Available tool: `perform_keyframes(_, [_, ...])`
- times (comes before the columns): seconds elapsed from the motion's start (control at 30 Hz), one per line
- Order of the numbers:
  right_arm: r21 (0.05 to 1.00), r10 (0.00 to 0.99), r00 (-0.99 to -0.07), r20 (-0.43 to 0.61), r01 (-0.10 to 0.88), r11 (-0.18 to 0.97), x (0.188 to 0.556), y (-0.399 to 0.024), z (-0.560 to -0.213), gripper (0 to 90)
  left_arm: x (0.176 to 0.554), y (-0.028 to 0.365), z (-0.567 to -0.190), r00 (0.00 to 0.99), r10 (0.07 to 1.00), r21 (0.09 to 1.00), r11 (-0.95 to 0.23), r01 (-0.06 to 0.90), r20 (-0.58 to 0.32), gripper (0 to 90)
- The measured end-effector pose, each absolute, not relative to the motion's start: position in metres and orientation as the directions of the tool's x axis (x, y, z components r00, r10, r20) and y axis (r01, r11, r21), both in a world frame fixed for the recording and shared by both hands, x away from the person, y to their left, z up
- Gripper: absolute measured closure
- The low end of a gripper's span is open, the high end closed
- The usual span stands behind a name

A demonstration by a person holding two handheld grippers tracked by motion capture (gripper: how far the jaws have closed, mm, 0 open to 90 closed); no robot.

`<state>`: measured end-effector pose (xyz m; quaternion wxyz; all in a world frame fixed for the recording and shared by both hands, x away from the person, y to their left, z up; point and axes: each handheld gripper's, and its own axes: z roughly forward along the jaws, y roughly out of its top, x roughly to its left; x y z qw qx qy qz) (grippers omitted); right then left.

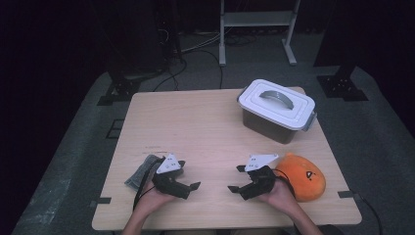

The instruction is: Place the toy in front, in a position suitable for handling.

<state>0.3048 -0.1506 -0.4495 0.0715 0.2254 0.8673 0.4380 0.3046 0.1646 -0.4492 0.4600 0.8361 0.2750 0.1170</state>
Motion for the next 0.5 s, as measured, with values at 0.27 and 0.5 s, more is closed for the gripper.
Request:
perform_keyframes(0.27, [0.799, 0.448, -0.891, 0.078, 0.324, 0.506, 0.304, -0.15, -0.444, 20.1, 0.305, 0.164, -0.45, 0.823, 0.565, 0.832, -0.43, 0.351, -0.055, 2.8])
perform_keyframes(0.5, [0.804, 0.448, -0.891, 0.081, 0.324, 0.499, 0.303, -0.149, -0.437, 20.1, 0.303, 0.164, -0.45, 0.823, 0.565, 0.831, -0.43, 0.352, -0.057, 2.8])
